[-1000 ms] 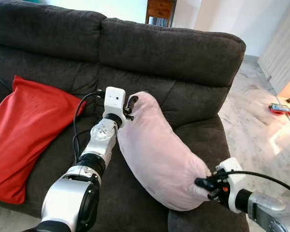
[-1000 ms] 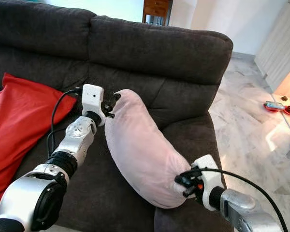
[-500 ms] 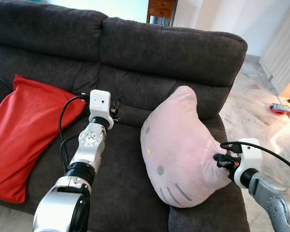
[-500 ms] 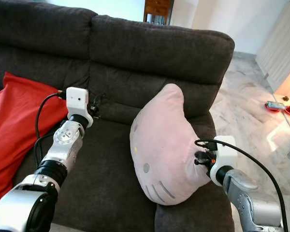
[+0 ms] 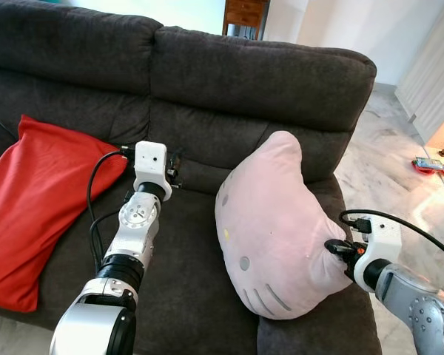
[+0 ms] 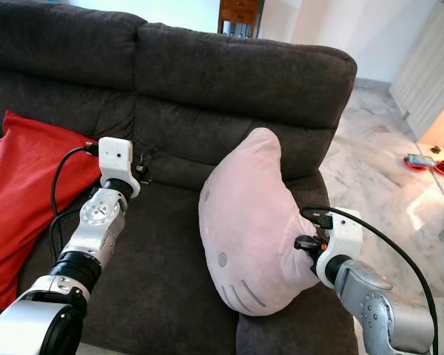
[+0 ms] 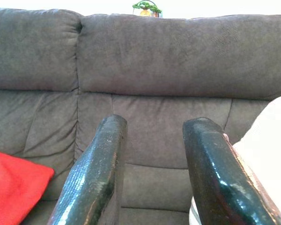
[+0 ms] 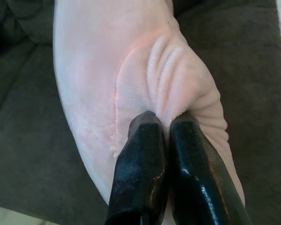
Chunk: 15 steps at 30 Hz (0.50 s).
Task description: Move the pillow to the sofa from floor
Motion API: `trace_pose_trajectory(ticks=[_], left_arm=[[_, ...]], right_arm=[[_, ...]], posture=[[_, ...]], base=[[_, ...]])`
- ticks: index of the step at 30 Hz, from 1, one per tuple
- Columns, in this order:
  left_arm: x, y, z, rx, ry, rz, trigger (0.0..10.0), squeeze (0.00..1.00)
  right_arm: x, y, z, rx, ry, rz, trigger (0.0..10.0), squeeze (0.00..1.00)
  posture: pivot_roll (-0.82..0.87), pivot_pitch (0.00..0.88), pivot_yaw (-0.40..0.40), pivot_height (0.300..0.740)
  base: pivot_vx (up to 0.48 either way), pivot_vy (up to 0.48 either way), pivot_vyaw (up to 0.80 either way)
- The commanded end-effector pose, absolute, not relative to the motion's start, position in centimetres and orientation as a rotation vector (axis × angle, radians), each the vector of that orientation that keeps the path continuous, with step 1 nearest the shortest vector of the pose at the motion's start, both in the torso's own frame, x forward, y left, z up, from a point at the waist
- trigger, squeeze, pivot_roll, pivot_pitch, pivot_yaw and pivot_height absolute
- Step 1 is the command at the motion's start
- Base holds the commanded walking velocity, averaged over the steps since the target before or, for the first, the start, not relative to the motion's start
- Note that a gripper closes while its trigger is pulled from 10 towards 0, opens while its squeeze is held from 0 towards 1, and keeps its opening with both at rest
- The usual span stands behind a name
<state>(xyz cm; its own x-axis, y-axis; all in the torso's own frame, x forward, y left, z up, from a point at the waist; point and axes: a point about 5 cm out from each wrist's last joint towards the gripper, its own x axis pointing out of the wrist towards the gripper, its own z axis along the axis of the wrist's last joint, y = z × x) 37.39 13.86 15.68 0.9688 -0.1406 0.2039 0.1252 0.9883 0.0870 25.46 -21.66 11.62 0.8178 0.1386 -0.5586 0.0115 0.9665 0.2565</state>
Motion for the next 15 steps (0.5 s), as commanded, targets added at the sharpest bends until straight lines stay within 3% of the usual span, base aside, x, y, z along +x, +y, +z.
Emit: trace_pose_trajectory(ticks=[1, 9, 15], left_arm=[[37.3, 13.5, 15.5, 0.098, -0.199, -0.147, 10.0, 0.0], [37.0, 13.2, 15.4, 0.093, -0.199, -0.143, 10.0, 0.0], [37.0, 13.2, 15.3, 0.092, -0.195, -0.142, 10.0, 0.0]], right_arm=[[26.0, -22.3, 14.5, 0.245, 0.485, 0.047, 10.0, 0.0], [27.7, -18.9, 18.7, 0.39, 0.353, 0.154, 10.0, 0.0], [26.8, -19.1, 16.5, 0.389, 0.431, 0.136, 10.0, 0.0]], posture=[[-0.04, 0.0, -0.121, 0.74], [-0.04, 0.0, -0.127, 0.74], [-0.04, 0.0, -0.134, 0.74]], base=[[0.0, 0.0, 0.0], [0.0, 0.0, 0.0], [0.0, 0.0, 0.0]])
